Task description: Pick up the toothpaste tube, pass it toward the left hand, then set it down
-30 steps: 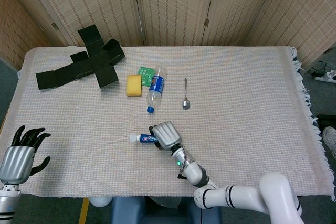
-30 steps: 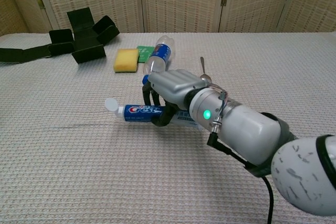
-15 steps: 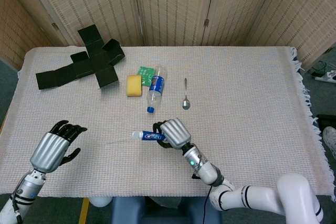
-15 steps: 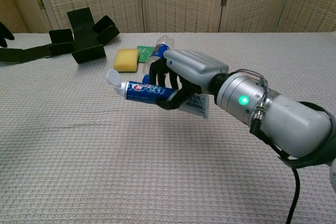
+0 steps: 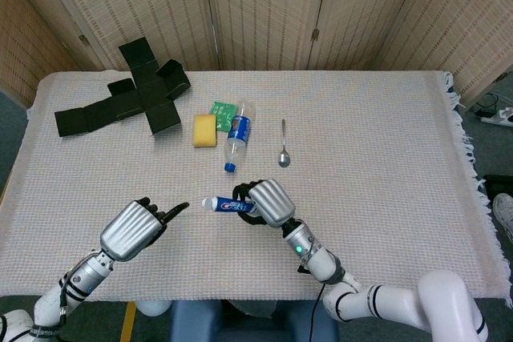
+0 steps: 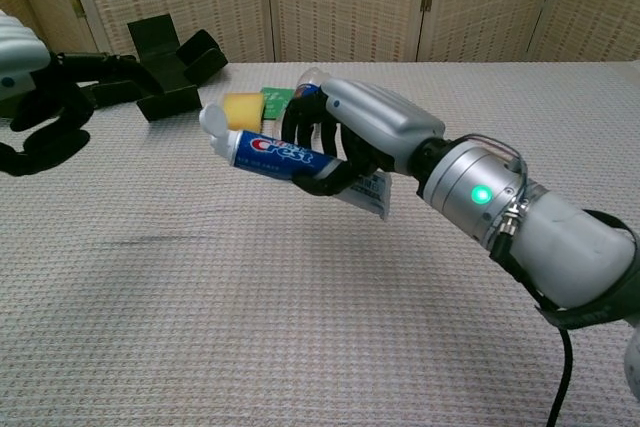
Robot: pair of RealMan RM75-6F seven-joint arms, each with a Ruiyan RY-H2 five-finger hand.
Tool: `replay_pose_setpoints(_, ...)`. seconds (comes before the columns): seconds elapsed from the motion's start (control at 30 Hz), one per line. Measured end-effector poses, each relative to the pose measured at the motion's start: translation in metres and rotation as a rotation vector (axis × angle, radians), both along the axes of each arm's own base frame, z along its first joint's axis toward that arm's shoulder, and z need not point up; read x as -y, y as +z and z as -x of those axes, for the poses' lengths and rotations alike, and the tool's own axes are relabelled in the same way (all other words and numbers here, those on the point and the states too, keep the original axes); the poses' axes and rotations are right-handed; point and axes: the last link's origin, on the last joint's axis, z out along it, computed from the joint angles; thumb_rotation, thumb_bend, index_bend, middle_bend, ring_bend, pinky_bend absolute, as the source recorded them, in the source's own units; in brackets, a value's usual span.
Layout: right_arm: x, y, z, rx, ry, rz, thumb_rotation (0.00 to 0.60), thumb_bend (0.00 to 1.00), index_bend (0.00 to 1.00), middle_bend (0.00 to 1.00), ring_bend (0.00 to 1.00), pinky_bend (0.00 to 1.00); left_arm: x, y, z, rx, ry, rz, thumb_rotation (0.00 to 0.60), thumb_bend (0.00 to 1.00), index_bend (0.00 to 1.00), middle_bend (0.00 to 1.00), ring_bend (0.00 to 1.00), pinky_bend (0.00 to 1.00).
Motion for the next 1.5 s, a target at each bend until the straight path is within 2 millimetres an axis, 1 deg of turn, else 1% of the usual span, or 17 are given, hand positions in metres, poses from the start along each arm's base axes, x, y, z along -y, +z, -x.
replay_pose_setpoints(0.1, 0.000, -0.004, 0.000, 0.008, 0.008, 0.001, 0.600, 0.78, 0.79, 0.69, 0.75, 0.63, -0.001, -0.005, -0.005, -0.003, -0.005, 0.011, 0.600, 0.63, 0.20, 0.82, 0.77, 0.68)
replay_pose_setpoints(0.27, 0.000, -0.009, -0.005, 0.010, 0.014, -0.007, 0.600, 0.78, 0.79, 0.69, 0.75, 0.63, -0.001, -0.010, -0.011, -0.017, -0.014, 0.023, 0.600, 0.63, 0.19, 0.82, 0.77, 0.68)
replay_pose_setpoints(0.47, -0.002, -0.011, -0.013, 0.022, 0.027, -0.017, 0.600, 0.78, 0.79, 0.69, 0.75, 0.63, -0.001, -0.016, -0.013, -0.041, -0.009, 0.036, 0.600, 0.63, 0.19, 0.82, 0.77, 0.68)
replay_pose_setpoints(0.73, -0.001, -0.007, -0.009, 0.043, 0.023, -0.006, 0.600, 0.78, 0.80, 0.70, 0.75, 0.64, -0.003, -0.017, -0.004, -0.062, 0.045, 0.037, 0.600, 0.63, 0.21, 0.82, 0.77, 0.68)
replay_pose_setpoints(1.03, 0.000, -0.003, -0.005, 0.116, 0.004, -0.028, 0.600, 0.78, 0.81, 0.71, 0.76, 0.64, -0.004, -0.013, 0.007, -0.010, 0.114, 0.022, 0.600, 0.63, 0.21, 0.82, 0.77, 0.68)
replay_pose_setpoints(1.17, -0.001, -0.002, -0.001, 0.151, -0.015, -0.039, 0.600, 0.78, 0.81, 0.71, 0.76, 0.64, -0.004, -0.011, 0.009, 0.043, 0.144, 0.030, 0.600, 0.60, 0.20, 0.81, 0.73, 0.68)
replay_pose_setpoints(1.2, -0.001, -0.001, 0.000, 0.156, -0.020, -0.042, 0.600, 0.78, 0.81, 0.71, 0.76, 0.64, -0.004, -0.010, 0.010, 0.061, 0.156, 0.035, 0.600, 0.59, 0.20, 0.79, 0.71, 0.68)
replay_pose_setpoints(1.23, -0.001, -0.001, 0.001, 0.161, -0.025, -0.046, 0.600, 0.78, 0.81, 0.71, 0.76, 0.64, -0.005, -0.008, 0.011, 0.091, 0.173, 0.043, 0.600, 0.57, 0.19, 0.76, 0.68, 0.67)
replay_pose_setpoints(1.27, -0.002, -0.001, 0.003, 0.168, -0.032, -0.053, 0.600, 0.78, 0.81, 0.71, 0.76, 0.64, -0.005, -0.007, 0.011, 0.116, 0.188, 0.051, 0.600, 0.55, 0.18, 0.68, 0.63, 0.65)
replay_pose_setpoints(1.3, -0.003, -0.002, 0.004, 0.174, -0.037, -0.059, 0.600, 0.78, 0.81, 0.71, 0.76, 0.64, -0.005, -0.005, 0.012, 0.145, 0.204, 0.060, 0.600, 0.53, 0.18, 0.63, 0.59, 0.63)
replay_pose_setpoints(1.37, -0.005, -0.002, 0.005, 0.190, -0.048, -0.078, 0.600, 0.78, 0.81, 0.71, 0.76, 0.64, -0.007, -0.002, 0.013, 0.225, 0.248, 0.086, 0.600, 0.42, 0.16, 0.46, 0.44, 0.50)
replay_pose_setpoints(1.4, -0.006, -0.003, 0.005, 0.198, -0.053, -0.088, 0.600, 0.78, 0.81, 0.71, 0.76, 0.64, -0.008, 0.000, 0.013, 0.264, 0.268, 0.099, 0.600, 0.39, 0.16, 0.42, 0.40, 0.46)
replay_pose_setpoints(1.43, -0.008, -0.004, 0.005, 0.205, -0.056, -0.098, 0.600, 0.78, 0.81, 0.71, 0.76, 0.64, -0.009, 0.002, 0.014, 0.321, 0.294, 0.118, 0.600, 0.32, 0.16, 0.37, 0.34, 0.40)
replay_pose_setpoints(1.5, -0.012, -0.006, 0.003, 0.220, -0.060, -0.125, 0.600, 0.78, 0.81, 0.71, 0.76, 0.64, -0.011, 0.005, 0.014, 0.414, 0.331, 0.148, 0.600, 0.26, 0.15, 0.30, 0.28, 0.33)
